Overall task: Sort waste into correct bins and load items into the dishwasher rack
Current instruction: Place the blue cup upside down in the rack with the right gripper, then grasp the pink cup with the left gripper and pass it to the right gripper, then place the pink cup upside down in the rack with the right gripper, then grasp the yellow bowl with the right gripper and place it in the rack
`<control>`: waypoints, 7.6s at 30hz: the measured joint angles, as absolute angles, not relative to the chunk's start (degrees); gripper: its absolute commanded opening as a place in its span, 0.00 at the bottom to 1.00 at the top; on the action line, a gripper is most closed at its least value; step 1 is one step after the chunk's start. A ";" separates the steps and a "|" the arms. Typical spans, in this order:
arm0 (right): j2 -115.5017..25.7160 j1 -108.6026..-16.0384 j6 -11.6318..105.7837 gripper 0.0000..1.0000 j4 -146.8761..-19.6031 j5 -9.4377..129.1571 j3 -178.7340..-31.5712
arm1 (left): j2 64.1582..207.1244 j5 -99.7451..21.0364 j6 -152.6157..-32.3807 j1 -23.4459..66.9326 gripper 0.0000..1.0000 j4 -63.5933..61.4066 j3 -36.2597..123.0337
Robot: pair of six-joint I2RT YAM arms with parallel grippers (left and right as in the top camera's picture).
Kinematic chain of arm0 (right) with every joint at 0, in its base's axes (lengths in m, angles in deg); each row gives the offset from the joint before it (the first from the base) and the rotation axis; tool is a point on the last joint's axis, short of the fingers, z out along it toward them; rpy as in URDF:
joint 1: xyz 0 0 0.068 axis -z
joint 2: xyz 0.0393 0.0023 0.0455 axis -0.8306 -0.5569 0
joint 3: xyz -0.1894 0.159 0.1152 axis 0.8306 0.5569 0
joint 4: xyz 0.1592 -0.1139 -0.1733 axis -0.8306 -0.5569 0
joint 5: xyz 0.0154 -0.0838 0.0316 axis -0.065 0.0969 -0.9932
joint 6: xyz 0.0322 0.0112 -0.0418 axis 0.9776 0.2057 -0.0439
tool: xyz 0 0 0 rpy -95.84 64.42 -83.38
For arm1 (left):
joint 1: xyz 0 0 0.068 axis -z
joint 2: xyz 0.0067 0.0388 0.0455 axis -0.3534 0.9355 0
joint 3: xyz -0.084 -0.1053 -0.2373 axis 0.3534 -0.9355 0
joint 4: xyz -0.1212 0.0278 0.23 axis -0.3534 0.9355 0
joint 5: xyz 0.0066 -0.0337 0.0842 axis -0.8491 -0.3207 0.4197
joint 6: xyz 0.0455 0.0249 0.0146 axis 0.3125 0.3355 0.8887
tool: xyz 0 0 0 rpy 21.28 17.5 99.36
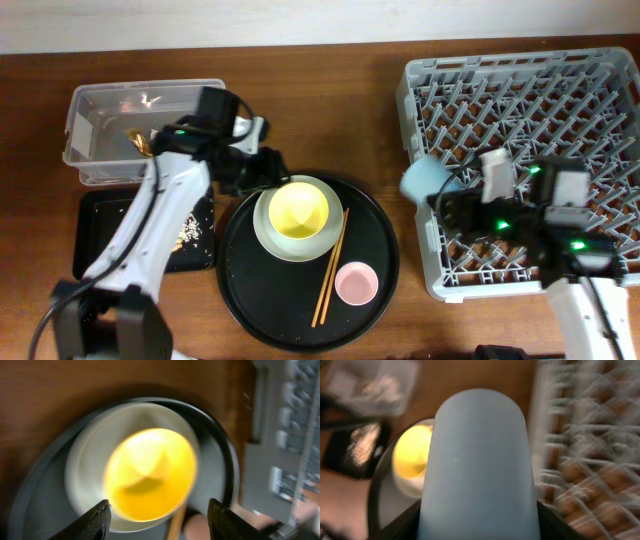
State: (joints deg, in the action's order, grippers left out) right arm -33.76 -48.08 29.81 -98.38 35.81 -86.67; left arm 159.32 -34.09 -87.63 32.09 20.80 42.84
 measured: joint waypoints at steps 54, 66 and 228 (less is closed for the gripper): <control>-58.17 -43.91 34.88 0.82 -129.76 53.25 -120.35 | 164.26 -26.31 -80.07 66.04 0.14 24.01 33.60; -58.17 -43.95 34.66 0.93 -130.09 55.00 -120.35 | 161.03 -27.35 -80.42 55.52 0.00 21.82 43.82; -86.32 -83.18 50.59 0.04 -117.30 65.95 -130.45 | 157.31 -9.76 -90.59 24.42 0.84 36.56 45.88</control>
